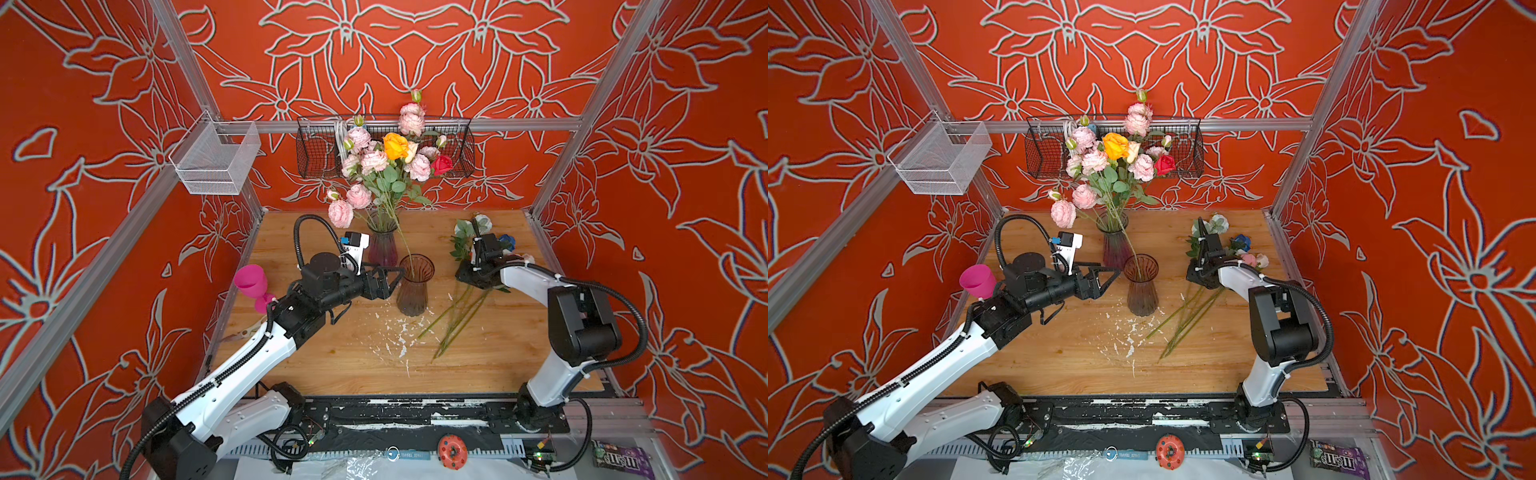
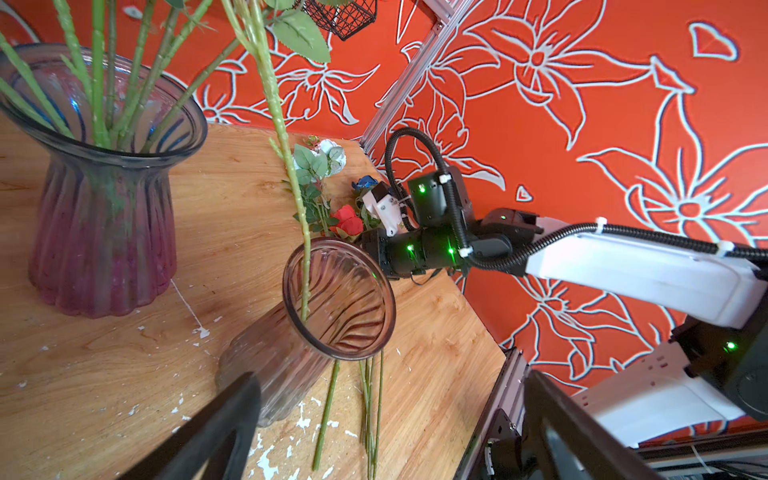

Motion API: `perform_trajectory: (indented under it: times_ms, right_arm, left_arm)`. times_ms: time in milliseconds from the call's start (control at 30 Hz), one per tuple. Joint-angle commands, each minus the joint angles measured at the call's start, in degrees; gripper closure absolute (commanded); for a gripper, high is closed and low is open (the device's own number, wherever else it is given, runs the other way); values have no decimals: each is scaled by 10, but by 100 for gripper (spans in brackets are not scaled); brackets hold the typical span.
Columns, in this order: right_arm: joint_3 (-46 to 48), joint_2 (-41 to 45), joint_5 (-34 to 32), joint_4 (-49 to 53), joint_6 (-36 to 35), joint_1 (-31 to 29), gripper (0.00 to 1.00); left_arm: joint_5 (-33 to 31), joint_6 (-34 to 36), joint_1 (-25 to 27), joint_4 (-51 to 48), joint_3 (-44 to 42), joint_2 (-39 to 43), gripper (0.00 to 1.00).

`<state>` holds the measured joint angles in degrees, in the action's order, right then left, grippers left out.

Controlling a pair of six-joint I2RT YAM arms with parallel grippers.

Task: Arrange the flowers into the vase

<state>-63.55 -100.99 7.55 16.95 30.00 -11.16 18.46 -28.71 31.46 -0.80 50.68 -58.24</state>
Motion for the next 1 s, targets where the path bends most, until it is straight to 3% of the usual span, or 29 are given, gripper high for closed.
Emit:
perform_trajectory:
  times_ms: [0,300,633,800,967]
  right_arm:
    - [-28,-30,-2,27,5,3,55]
    - [-44,-64,45,13,31,3,67]
    - [-46,-47,89,-19,52,3,99]
    - [-9,23,128,-72,72,3,100]
    - [34,103,126,-119,90,2,100]
  left_arm:
    - [-8,10,1,1,8,12,2]
    - [-20,17,1,-2,7,12,2]
    - [-28,23,1,-4,6,35,2]
    - [-36,27,1,-4,4,36,2]
    - [-36,27,0,-5,5,38,2]
